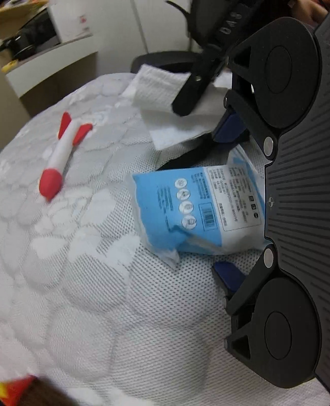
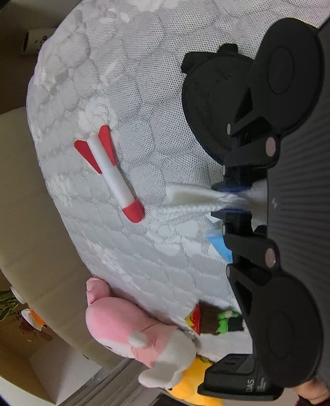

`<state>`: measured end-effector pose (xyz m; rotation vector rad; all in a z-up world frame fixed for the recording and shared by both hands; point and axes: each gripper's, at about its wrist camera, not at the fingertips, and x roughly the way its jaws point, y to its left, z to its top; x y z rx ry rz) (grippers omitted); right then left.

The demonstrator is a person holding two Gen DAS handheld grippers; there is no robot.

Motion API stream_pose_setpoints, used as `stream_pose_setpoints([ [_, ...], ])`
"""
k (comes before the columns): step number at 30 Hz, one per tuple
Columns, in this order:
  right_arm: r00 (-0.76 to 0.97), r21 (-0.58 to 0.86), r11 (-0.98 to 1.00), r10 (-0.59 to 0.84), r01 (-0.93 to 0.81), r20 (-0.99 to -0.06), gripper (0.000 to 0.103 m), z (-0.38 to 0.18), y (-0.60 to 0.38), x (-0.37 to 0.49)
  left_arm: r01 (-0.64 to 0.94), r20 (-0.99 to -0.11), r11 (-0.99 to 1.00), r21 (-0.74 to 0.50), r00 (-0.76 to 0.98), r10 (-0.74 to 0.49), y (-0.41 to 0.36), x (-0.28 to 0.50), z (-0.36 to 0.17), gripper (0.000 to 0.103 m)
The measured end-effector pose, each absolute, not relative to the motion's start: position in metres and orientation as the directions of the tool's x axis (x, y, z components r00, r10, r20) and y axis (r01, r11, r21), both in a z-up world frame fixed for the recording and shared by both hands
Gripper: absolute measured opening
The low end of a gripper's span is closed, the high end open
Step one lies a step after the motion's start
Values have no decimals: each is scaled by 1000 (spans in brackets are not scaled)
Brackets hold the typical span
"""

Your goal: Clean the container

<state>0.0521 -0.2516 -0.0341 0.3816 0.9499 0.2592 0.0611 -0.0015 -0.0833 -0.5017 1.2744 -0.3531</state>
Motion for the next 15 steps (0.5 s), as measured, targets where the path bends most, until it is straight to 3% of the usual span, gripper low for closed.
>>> stream_pose_setpoints([
  [1,558,424,904,380,-54,-738,17,-34,-251,52,64,-843,893,-445,307,-442,-10,57,-78,65],
  [4,565,431,899,393,-72,-726,17,-33,-249,52,292,-850,954,-72,482,-212,-36,42,-62,64],
  [7,593,435,896,399,-91,-699,17,-27,-249,49,409,-735,847,340,677,-33,-62,28,-46,64],
  [9,607,447,889,411,-100,-680,17,-24,-247,48,470,-657,690,551,754,11,-86,7,-58,62],
  [13,576,625,772,566,-118,-590,17,-23,-246,53,638,-728,561,528,680,-88,-109,-20,-77,70],
  [15,557,661,736,613,-146,-560,16,-23,-238,61,691,-771,563,454,621,-142,-112,-25,-75,68],
])
